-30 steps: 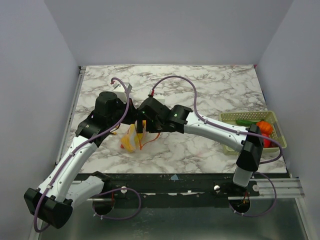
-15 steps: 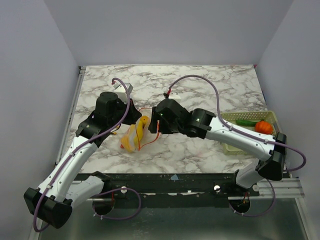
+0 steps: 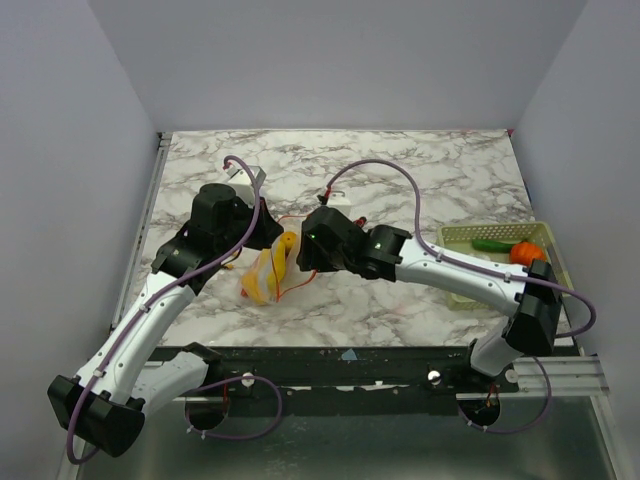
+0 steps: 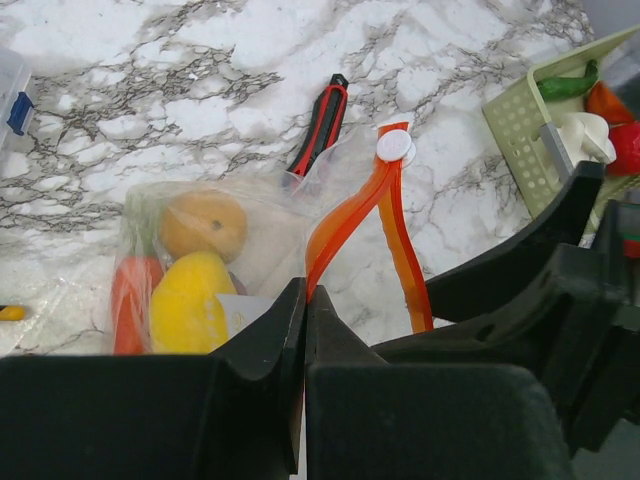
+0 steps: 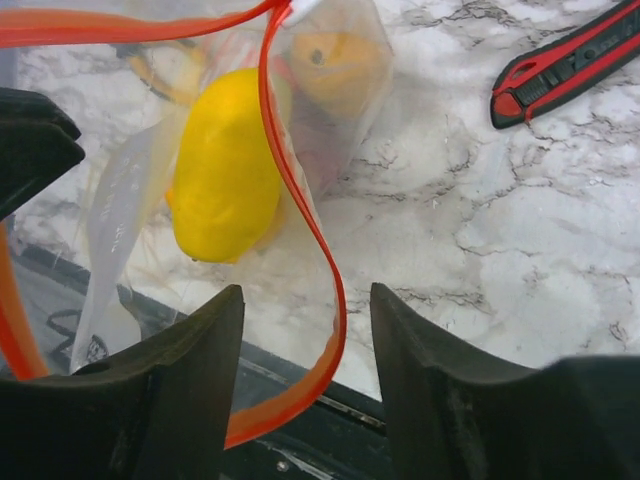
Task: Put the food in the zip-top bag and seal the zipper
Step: Adjust the zipper food storage bag at the center of the board.
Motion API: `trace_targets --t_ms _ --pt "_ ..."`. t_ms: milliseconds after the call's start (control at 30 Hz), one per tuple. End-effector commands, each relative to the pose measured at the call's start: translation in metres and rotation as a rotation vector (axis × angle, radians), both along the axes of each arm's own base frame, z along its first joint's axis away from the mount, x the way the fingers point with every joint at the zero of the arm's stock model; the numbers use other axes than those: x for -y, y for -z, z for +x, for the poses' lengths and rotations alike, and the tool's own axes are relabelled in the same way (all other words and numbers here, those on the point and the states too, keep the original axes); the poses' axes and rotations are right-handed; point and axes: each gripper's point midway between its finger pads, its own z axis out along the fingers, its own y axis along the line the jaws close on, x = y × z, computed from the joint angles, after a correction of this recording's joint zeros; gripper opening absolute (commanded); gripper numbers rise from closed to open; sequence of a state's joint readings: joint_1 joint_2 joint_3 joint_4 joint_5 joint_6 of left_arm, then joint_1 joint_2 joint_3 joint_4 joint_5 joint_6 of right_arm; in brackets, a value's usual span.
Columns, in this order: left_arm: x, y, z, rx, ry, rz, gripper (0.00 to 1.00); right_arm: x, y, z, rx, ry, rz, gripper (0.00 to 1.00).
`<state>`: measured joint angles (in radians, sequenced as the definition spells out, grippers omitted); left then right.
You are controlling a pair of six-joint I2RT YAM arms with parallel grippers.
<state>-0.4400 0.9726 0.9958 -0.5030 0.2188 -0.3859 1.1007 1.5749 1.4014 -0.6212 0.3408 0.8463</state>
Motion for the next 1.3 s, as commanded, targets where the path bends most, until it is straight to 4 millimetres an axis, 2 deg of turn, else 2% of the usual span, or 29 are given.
trace_targets --t_ms 0,67,267,367,533,700,867,1000,1100,1167,1267 --pt "-0.001 -0.007 0.0 0.028 -0.001 -0.007 0.0 -0.029 -0.004 0.005 -0.002 -0.05 0.063 0.49" --pt "-0.007 -0.009 0.002 0.041 -0.033 0.004 0.0 -0.034 -0.008 0.005 -0.008 -0.058 0.064 0.39" --pt "-0.038 -0.022 0.007 0.12 -0.198 0.035 0.0 -0.043 -0.041 0.001 0.004 -0.097 0.133 0.07" --pt "-0.052 -0.026 0.008 0.14 -0.27 0.048 0.0 -0.049 -0.047 -0.002 0.002 -0.124 0.183 0.02" --pt "-0.071 -0.03 0.008 0.158 -0.365 0.069 0.0 -0.055 -0.041 -0.001 -0.01 -0.133 0.161 0.0" --pt "-0.067 -0.029 0.009 0.157 -0.346 0.063 0.0 -0.058 -0.044 0.002 0.006 -0.142 0.153 0.02" --pt "-0.041 -0.02 0.009 0.113 -0.215 0.039 0.0 -0.056 -0.053 0.004 0.023 -0.152 0.133 0.19" --pt "-0.024 -0.01 0.008 0.054 -0.131 0.028 0.0 -0.041 -0.07 0.008 0.066 -0.122 0.106 0.33" --pt "-0.02 -0.008 0.007 0.041 -0.111 0.024 0.0 -0.018 -0.085 0.014 0.118 -0.063 0.066 0.41" --pt "-0.02 -0.008 0.007 0.043 -0.108 0.023 0.0 0.012 -0.094 0.021 0.167 0.028 0.006 0.45" --pt "-0.019 -0.007 0.007 0.041 -0.105 0.022 0.0 0.068 -0.104 0.033 0.231 0.195 -0.066 0.5"
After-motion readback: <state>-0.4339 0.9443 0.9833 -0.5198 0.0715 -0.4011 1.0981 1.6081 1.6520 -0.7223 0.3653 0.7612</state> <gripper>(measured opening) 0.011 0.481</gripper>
